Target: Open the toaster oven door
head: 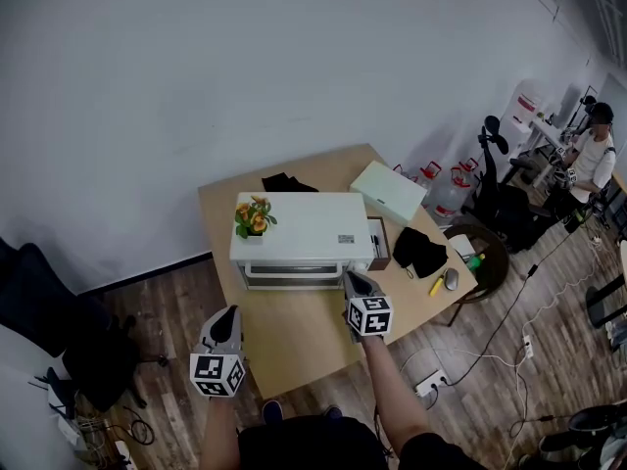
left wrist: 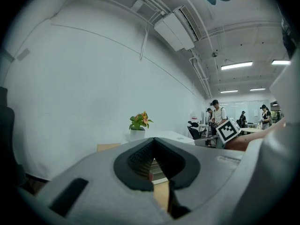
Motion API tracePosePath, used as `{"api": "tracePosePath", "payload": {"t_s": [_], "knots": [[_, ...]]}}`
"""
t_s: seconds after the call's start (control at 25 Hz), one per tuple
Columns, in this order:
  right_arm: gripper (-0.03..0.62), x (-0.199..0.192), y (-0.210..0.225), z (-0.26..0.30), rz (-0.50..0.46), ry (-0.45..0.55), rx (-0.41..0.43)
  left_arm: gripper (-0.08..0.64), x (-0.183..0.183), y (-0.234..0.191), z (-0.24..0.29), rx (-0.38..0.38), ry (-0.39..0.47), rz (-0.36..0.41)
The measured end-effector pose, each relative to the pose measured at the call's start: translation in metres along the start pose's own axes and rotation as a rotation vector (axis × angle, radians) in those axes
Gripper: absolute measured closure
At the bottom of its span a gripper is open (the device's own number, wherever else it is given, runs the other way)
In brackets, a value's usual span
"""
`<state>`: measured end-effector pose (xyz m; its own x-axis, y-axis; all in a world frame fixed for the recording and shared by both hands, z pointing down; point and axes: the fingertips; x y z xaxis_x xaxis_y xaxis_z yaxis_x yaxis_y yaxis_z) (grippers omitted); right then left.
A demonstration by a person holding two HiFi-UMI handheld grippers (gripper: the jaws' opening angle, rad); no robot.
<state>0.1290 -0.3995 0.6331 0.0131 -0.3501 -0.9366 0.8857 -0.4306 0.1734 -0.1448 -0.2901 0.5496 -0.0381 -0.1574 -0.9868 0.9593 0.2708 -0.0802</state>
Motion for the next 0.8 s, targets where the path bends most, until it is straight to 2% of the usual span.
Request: {"api": "tracePosePath", "payload": {"t_s": [0.16,0.4,0.64,0.8], "knots": [[0.578,-0.018,0.009,0.022,-0.002,-0.07,-0.006,0.561,-0.003,-0.003,-0.005,0.011,-0.004,0.025],[0.578,-0.019,0.013,0.037,0.014,-0.074,-0.012,0.561,0.002,-0.01,-0.01,0.028,0.013,-0.001],[0.578,-0.022,0.01,0.049,-0.037,-0.12,0.0,0.561,0.0,-0.008,-0.013,0.031,0.006,0.003],[0.58,-0.021,0.011,0.054,-0.035,-0.111,0.0,0.561,0.0,-0.011,-0.01,0.034,0.005,0.003]]}}
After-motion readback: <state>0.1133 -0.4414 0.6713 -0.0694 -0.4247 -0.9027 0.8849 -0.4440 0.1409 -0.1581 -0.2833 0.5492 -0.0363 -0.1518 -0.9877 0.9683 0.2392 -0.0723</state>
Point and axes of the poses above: the fingertips, and each gripper's own axes: z forward along the fingers, y to its right, x out of its top, and after that the axes turned 7 degrees about x, right-handed
